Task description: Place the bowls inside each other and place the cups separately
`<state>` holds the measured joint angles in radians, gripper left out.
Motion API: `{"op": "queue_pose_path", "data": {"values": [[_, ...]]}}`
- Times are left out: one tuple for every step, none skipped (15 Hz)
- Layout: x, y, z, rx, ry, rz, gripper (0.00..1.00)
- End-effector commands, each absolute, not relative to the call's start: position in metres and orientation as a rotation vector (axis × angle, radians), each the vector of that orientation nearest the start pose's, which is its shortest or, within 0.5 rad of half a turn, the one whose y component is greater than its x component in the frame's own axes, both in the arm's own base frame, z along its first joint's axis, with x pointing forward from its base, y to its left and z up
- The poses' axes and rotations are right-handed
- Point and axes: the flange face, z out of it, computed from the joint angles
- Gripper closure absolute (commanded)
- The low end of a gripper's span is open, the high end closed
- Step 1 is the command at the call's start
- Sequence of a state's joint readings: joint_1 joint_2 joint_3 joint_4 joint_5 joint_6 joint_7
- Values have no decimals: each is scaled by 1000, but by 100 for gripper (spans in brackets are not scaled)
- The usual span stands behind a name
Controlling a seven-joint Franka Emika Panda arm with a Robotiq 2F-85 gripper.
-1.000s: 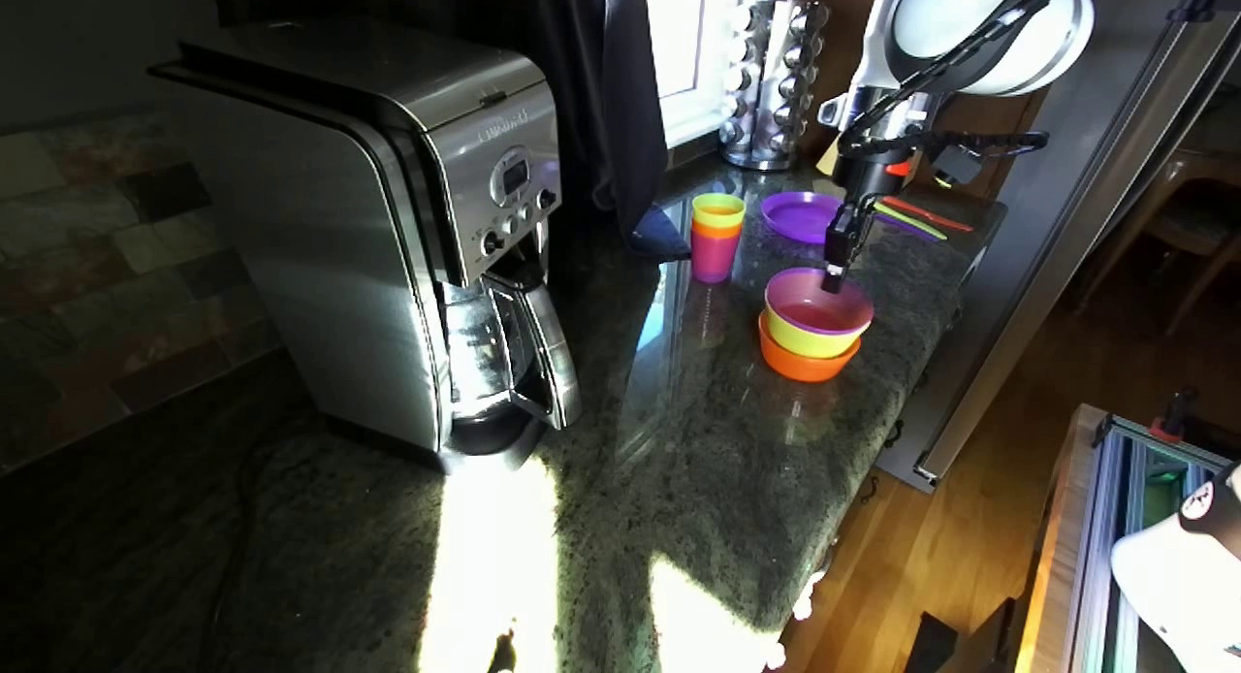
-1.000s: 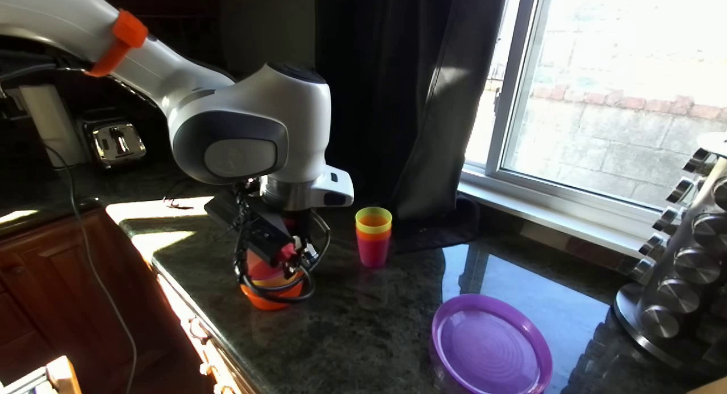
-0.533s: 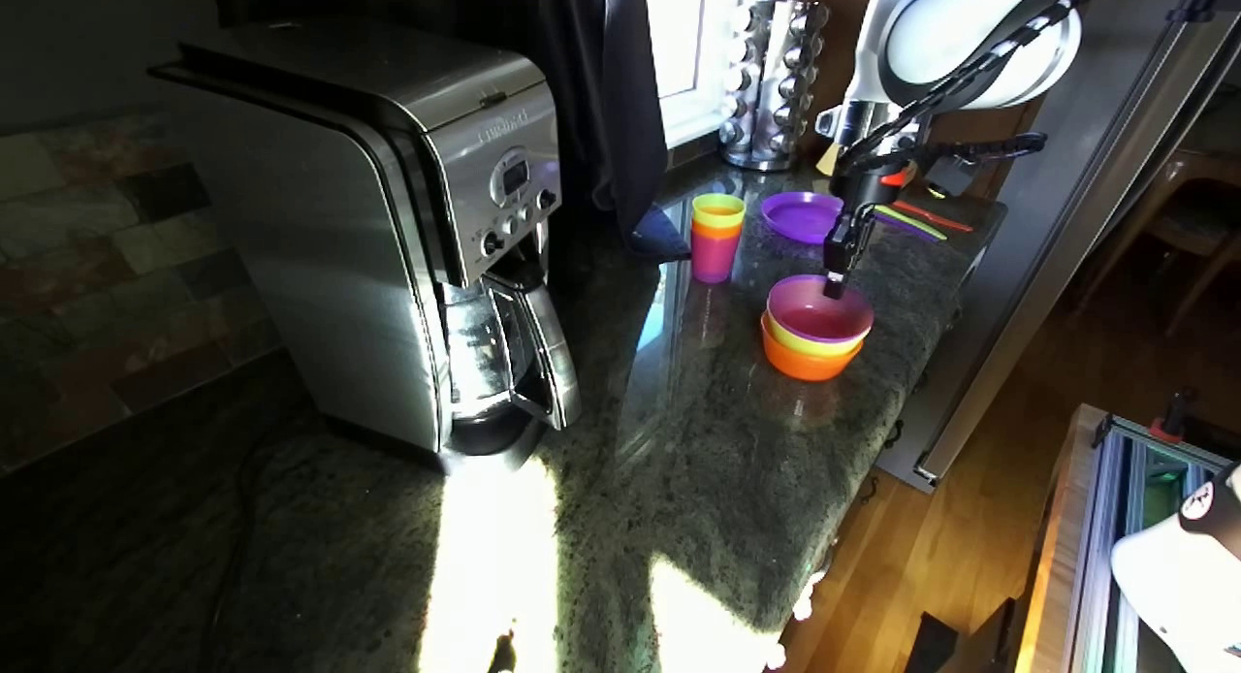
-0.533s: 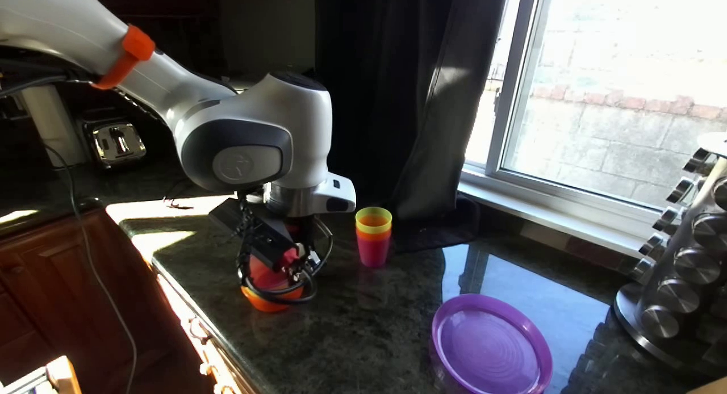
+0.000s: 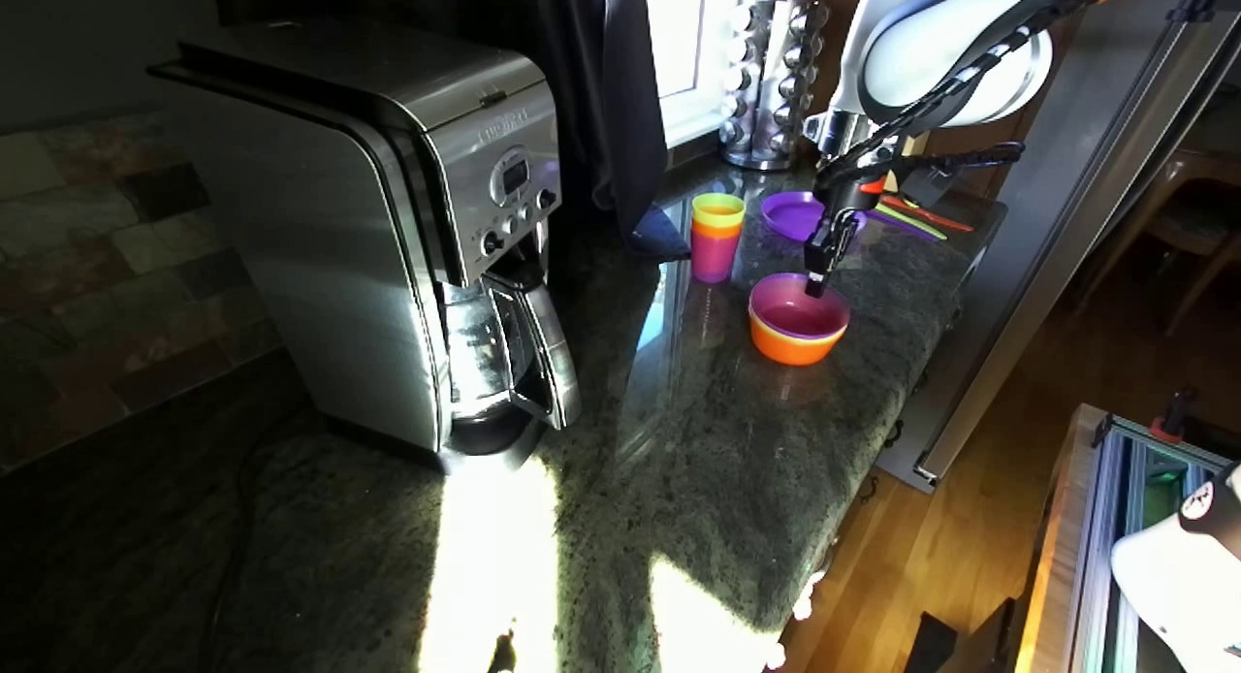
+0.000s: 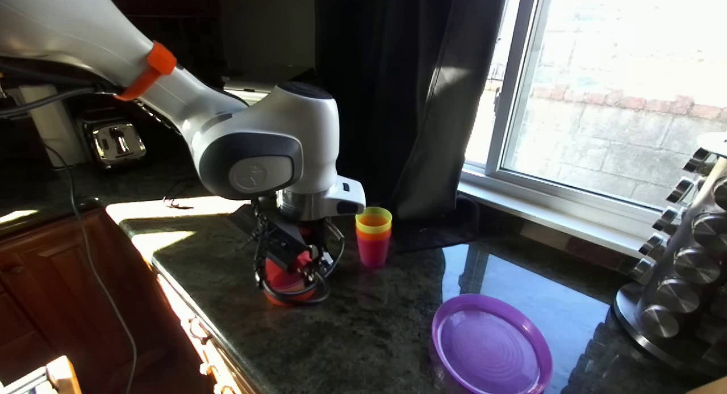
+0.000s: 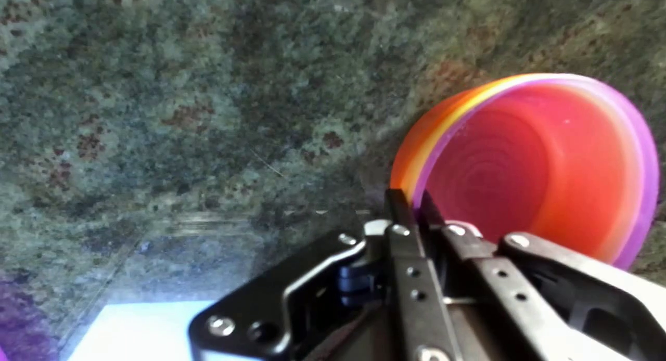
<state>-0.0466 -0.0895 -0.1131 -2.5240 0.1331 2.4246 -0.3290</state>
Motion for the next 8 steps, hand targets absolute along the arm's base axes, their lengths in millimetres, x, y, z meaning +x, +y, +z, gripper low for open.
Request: {"op": "queue_pose_path", "data": {"values": [[463, -67, 307, -3039, -64, -65, 99], [467, -66, 308, -3031, -62, -77, 99], [471, -66, 309, -3021, -50, -90, 75], [473, -68, 310, -3013, -28, -95, 69], [474, -70, 312, -3012, -8, -108, 62], [474, -73, 316, -3005, 7, -113, 56], [468, -76, 325, -2998, 14, -124, 47], [466, -78, 330, -2992, 17, -136, 40]]}}
